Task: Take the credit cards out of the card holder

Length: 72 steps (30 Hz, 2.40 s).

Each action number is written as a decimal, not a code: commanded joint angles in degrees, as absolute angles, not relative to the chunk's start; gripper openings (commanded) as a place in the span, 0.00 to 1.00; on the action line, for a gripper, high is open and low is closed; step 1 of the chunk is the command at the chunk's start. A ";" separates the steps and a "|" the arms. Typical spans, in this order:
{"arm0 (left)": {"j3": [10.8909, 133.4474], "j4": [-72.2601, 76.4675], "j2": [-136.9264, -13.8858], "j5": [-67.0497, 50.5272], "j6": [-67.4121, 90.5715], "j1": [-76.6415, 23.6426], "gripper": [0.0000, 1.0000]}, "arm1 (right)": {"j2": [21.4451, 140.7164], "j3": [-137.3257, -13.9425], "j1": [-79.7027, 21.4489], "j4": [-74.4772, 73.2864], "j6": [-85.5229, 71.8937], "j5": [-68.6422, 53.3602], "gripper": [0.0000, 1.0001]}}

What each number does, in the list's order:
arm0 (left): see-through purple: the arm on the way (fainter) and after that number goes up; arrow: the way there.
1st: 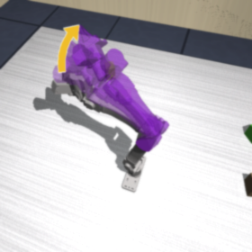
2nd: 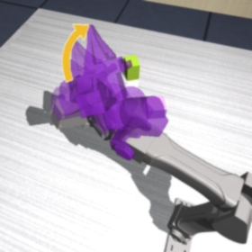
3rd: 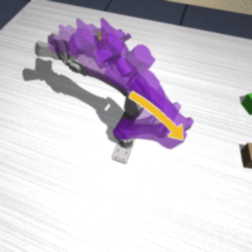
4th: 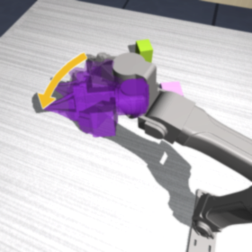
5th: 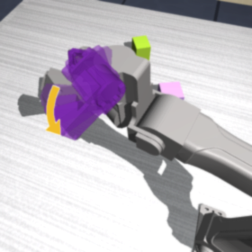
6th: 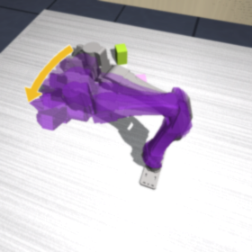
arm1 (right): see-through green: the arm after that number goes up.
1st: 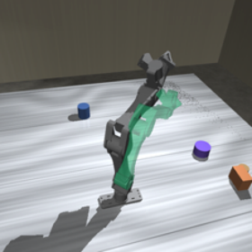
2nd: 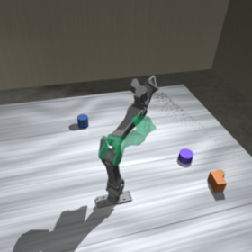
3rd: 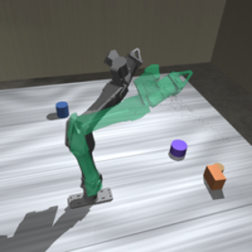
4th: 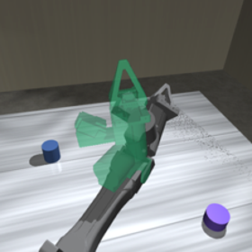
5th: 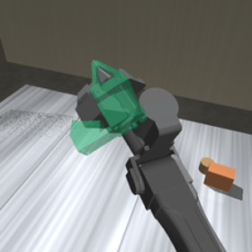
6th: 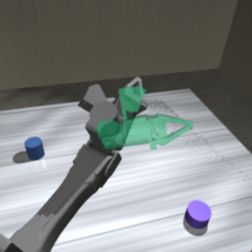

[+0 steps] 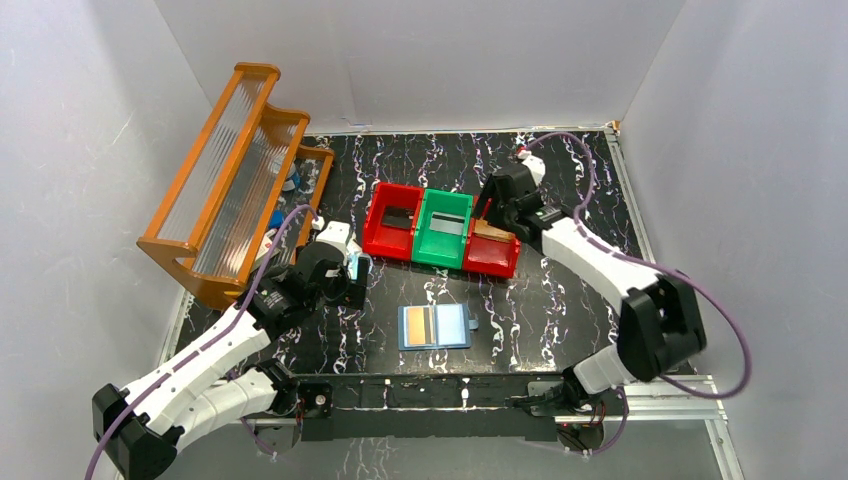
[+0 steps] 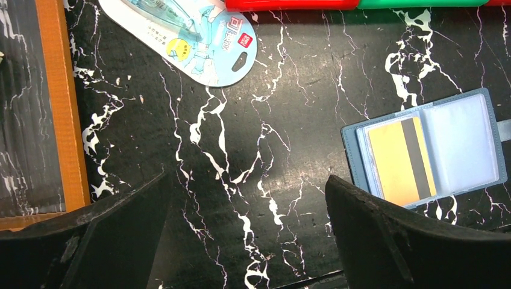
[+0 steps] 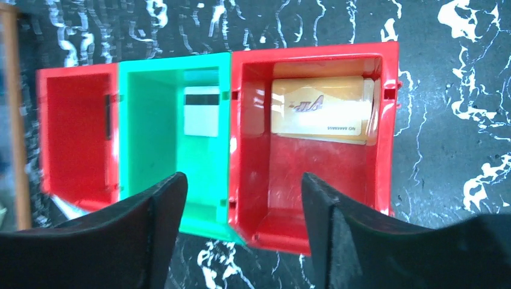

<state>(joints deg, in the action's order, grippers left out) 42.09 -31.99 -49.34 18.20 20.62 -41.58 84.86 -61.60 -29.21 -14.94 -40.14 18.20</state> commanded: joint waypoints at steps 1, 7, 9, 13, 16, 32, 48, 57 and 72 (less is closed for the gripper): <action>43.91 -32.40 -50.22 17.19 20.85 -41.31 0.98 | 77.12 -57.42 -28.92 -15.08 -40.88 12.18 0.82; 44.16 -32.45 -52.07 15.35 21.14 -41.40 0.98 | 65.94 -40.43 -28.96 2.97 -47.97 -9.53 0.76; 44.12 -32.27 -52.69 13.86 21.31 -41.36 0.98 | 63.87 -35.61 -29.54 8.91 -52.09 -15.04 0.69; 43.55 -31.39 -53.44 7.44 22.41 -41.37 0.98 | 63.31 -30.23 -33.03 13.46 -56.09 -19.13 0.61; 41.49 -27.83 -53.44 0.83 25.96 -41.39 0.92 | 64.07 -27.83 -37.74 15.18 -57.87 -17.83 0.56; 36.28 -7.74 -69.35 -20.04 37.82 -42.06 0.51 | 76.73 -23.00 -48.08 23.72 -64.54 -15.12 0.39; 35.31 -5.43 -78.09 -21.08 36.05 -42.70 0.32 | 86.53 -23.45 -48.11 30.03 -66.91 -16.17 0.30; 34.72 -4.79 -82.13 -19.98 37.14 -44.31 0.20 | 92.07 -21.66 -48.16 42.11 -70.54 -20.36 0.21; 35.01 -11.96 -81.24 -13.01 34.82 -44.56 0.16 | 87.00 -21.30 -48.08 34.41 -67.86 -16.29 0.14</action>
